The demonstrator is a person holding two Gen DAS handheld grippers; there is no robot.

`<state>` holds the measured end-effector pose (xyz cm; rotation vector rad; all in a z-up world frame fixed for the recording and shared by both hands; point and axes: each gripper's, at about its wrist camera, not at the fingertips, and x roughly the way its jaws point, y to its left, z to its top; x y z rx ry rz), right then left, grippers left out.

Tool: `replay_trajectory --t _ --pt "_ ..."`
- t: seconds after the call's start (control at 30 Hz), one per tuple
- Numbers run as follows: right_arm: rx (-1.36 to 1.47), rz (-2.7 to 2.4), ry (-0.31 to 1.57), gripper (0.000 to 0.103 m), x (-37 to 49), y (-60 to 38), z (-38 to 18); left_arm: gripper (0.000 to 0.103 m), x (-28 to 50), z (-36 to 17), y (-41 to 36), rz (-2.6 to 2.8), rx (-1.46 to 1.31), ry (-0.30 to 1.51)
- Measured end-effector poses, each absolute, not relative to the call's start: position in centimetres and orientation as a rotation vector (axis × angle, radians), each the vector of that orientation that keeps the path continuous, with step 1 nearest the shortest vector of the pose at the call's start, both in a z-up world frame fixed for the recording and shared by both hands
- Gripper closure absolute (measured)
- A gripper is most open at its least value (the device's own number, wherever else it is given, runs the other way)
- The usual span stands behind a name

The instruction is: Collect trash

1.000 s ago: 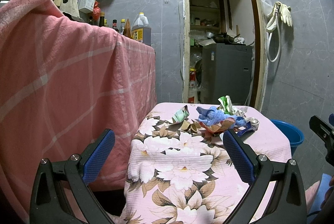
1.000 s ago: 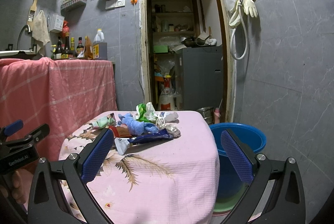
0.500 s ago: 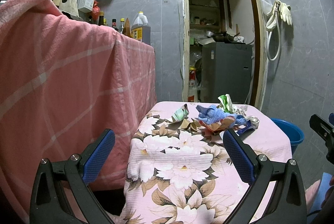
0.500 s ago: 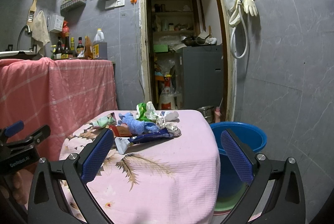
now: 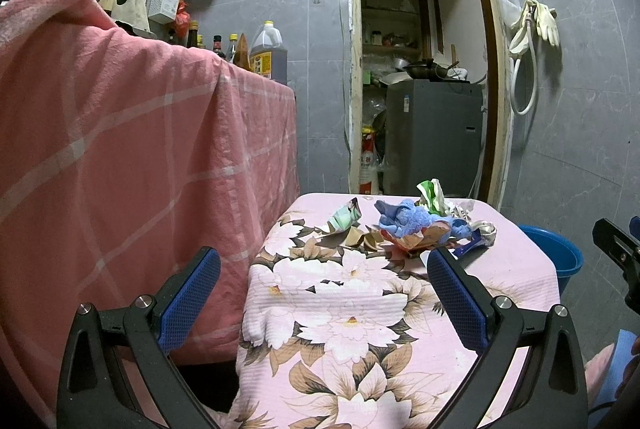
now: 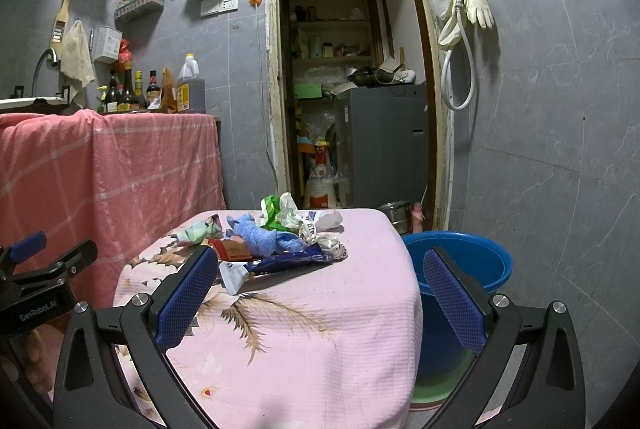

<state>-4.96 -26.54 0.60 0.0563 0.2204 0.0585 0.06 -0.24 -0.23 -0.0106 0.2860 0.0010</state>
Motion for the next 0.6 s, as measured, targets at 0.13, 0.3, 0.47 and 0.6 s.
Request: replay_trajectory --t 0.13,0.3,0.47,0.6 --pt "0.058 0.059 0.221 0.000 -4.9 -26.7 0.4 0.002 -0.3 -0.7 -0.3 0.000 -0.011 0.289" --pt "0.059 0.059 0.224 0.000 -4.8 -26.8 0.3 0.002 0.6 -1.5 -0.8 -0.001 -0.014 0.295" --pt "0.065 0.060 0.230 0.000 -4.8 -26.8 -0.6 0.002 0.8 -1.5 -0.8 -0.003 -0.012 0.300" --pt "0.065 0.061 0.239 0.000 -4.6 -26.6 -1.1 0.002 1.2 -1.1 -0.8 -0.019 -0.013 0.310"
